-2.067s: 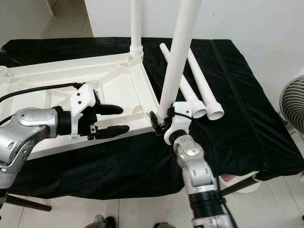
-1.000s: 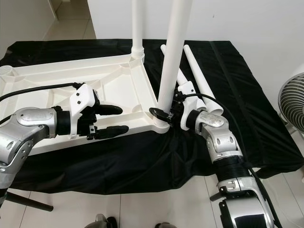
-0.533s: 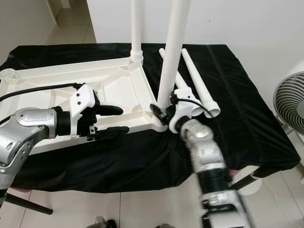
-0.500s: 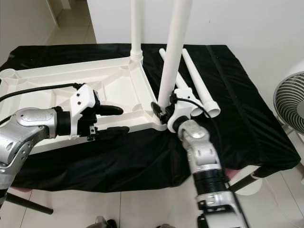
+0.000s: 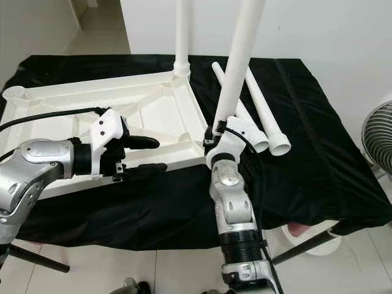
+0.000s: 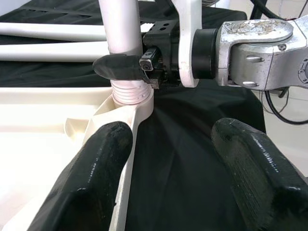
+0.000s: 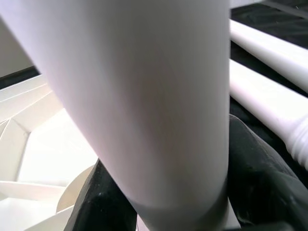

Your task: Building children table

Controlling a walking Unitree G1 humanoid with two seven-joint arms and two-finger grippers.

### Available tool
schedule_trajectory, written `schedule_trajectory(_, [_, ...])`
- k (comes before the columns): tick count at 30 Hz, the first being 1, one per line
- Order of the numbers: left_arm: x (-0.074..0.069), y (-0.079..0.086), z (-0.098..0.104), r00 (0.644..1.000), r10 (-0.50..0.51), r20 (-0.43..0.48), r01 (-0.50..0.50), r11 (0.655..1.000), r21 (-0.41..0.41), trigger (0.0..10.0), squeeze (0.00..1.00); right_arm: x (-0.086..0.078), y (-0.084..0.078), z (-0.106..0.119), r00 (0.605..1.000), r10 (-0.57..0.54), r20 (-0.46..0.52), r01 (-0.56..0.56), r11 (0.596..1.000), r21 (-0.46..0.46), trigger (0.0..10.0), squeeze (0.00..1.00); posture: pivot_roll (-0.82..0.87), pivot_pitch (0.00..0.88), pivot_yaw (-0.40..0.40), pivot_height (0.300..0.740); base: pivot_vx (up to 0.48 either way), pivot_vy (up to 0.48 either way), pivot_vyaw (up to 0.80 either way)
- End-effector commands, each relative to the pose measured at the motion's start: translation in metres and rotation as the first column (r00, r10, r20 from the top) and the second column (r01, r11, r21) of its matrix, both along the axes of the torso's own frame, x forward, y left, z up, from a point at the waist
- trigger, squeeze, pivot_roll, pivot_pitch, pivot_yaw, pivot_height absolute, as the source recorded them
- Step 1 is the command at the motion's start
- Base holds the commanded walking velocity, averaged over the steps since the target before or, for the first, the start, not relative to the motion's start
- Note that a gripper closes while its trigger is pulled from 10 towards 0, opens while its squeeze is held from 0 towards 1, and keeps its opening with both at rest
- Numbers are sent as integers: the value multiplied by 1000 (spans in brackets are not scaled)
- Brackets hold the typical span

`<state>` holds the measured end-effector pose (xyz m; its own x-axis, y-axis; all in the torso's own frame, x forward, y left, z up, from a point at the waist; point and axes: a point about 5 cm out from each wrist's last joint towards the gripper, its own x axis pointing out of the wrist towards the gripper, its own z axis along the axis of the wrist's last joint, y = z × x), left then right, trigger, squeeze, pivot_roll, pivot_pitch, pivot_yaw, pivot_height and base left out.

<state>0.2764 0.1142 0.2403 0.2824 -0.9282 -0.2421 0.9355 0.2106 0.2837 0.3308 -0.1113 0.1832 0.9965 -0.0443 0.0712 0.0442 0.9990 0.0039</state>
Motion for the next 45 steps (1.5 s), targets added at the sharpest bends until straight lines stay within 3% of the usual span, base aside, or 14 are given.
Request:
schedule_trajectory(1, [-2,0,-1,1000,-4,-9,4,1000,6,10000,0,-2,-8,-27,994,4,-105,-7,1000,-25,10000,0,-1,156,40,740,0,0,0])
schedule_trajectory(2, [-2,0,-1,1000,-4,-9,4,1000,7,10000,0,-2,-7,-24,996,28,-82,-30,999,-23,10000,0,-1,156,40,740,0,0,0])
schedule_trajectory(3, [-2,0,-1,1000,-4,-10,4,1000,6,10000,0,-2,-7,-20,998,35,-55,-37,999,-23,10000,1000,-4,156,40,740,0,0,0])
schedule_trajectory(8, [-2,-1,-2,1000,-6,-9,6,1000,6,10000,0,-1,-5,-12,994,103,-24,-104,994,-41,10000,1000,-6,156,38,740,0,0,0])
schedule_trajectory(9, [-2,-1,-2,1000,-6,-9,6,1000,5,10000,0,-1,-3,-7,985,175,-5,-175,983,-55,10000,0,-5,155,39,740,0,0,0])
schedule_trajectory(16, [-2,1,-1,1000,-2,-8,2,1000,5,10000,0,0,-11,22,871,489,43,-463,848,-258,10000,0,-5,155,39,740,0,0,0])
schedule_trajectory(20, [-2,0,-1,1000,-2,-7,2,1000,6,10000,0,0,-29,30,723,684,-96,-669,658,-347,10000,0,-5,150,35,740,0,0,0])
schedule_trajectory(29, [-1,1,-1,1000,-2,-5,2,1000,9,10000,0,11,-41,28,626,751,-212,-766,540,-347,10000,0,0,146,40,740,0,0,0])
schedule_trajectory(33, [-2,1,-1,1000,-3,-4,3,1000,10,10000,0,15,-42,30,602,769,-213,-789,532,-307,10000,0,0,146,40,740,0,0,0])
schedule_trajectory(34, [-2,1,-1,1000,-2,-4,2,1000,11,10000,0,19,-41,30,591,778,-212,-801,535,-269,4980,0,6,146,39,740,0,0,0])
schedule_trajectory(36, [-2,1,-1,1000,-2,-4,2,1000,12,10000,0,19,-41,30,589,780,-212,-803,536,-261,4980,0,6,146,39,740,0,0,0])
schedule_trajectory(37, [-2,2,-1,1000,-1,-4,1,1000,11,10000,0,22,-41,27,612,761,-216,-788,564,-246,0,0,8,145,34,740,0,0,0])
schedule_trajectory(44, [-4,2,-1,1000,5,-6,-5,1000,9,10000,0,31,-45,7,763,601,-238,-643,740,-195,0,0,11,148,29,740,0,0,0])
schedule_trajectory(45, [-4,2,-1,1000,5,-6,-5,1000,8,10000,0,32,-49,-1,829,504,-242,-546,821,-163,0,0,7,149,30,740,0,0,0])
